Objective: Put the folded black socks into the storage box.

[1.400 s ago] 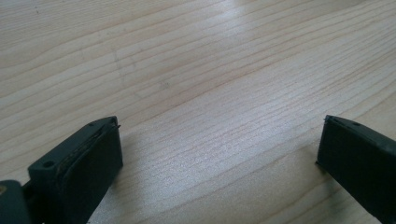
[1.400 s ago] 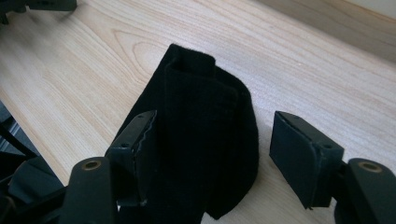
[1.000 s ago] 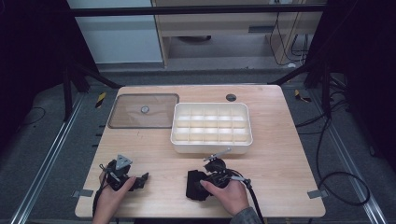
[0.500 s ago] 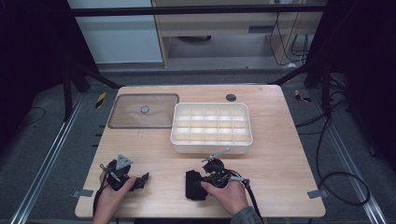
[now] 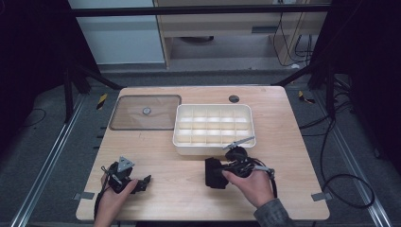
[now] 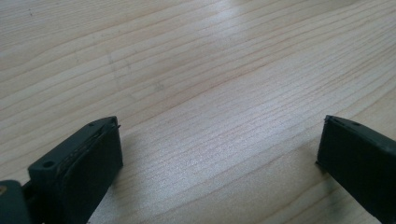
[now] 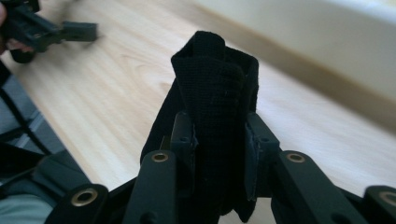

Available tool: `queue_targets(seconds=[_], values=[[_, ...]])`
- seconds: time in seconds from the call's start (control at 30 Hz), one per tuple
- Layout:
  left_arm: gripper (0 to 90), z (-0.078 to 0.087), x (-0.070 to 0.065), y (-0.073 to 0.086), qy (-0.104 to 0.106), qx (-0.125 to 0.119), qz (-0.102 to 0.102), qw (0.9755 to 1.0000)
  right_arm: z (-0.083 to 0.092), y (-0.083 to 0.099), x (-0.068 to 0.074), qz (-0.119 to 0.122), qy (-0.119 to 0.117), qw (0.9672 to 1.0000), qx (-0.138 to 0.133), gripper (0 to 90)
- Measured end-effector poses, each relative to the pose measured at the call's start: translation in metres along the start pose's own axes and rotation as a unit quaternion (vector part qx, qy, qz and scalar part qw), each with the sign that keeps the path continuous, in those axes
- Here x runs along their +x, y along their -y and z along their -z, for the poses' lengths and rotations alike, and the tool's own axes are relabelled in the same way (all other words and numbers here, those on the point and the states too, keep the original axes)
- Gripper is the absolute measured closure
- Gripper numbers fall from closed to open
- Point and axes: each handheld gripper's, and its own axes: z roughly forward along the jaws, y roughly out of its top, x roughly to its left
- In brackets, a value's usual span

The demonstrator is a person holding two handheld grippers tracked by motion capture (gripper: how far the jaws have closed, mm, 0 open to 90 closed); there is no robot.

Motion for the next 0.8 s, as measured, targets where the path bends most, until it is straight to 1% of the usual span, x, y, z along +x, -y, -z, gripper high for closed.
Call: queue_targets(seconds=[0.1,0.2,0.3,0.37,0.4,0.57,0.6,0.7,0.8], values=[[0.0,0.000,0.000,0.000,0.000,0.000,0.000,1.0000,0.016,-0.004,-0.011,0.003,0.019,0.9998,0.000,69.7],[0.0,0.000,0.000,0.000,0.000,0.000,-0.001,1.0000,0.036,-0.009,-0.025,0.002,0.046,0.9990,-0.002,69.6],[0.0,0.000,0.000,0.000,0.000,0.000,-0.001,1.0000,0.053,-0.014,-0.037,-0.007,0.061,0.9981,-0.008,69.6],[0.0,0.000,0.000,0.000,0.002,0.000,-0.001,1.0000,0.060,-0.017,-0.041,-0.006,0.068,0.9976,-0.010,69.5],[0.0,0.000,0.000,0.000,0.002,0.000,-0.002,1.0000,0.066,-0.022,-0.045,-0.004,0.077,0.9970,-0.011,69.5],[0.0,-0.001,0.000,-0.001,0.001,0.000,0.000,1.0000,0.087,-0.039,-0.056,0.004,0.112,0.9937,-0.011,69.5],[0.0,-0.001,0.000,-0.001,0.001,0.000,-0.001,1.0000,0.093,-0.044,-0.057,0.005,0.121,0.9925,-0.012,69.5],[0.0,-0.001,0.000,-0.001,0.000,0.000,-0.001,1.0000,0.104,-0.054,-0.058,0.011,0.139,0.9901,-0.011,69.4],[0.0,-0.001,0.000,-0.001,-0.001,-0.002,0.001,1.0000,0.111,-0.064,-0.058,0.022,0.157,0.9874,-0.003,69.4]])
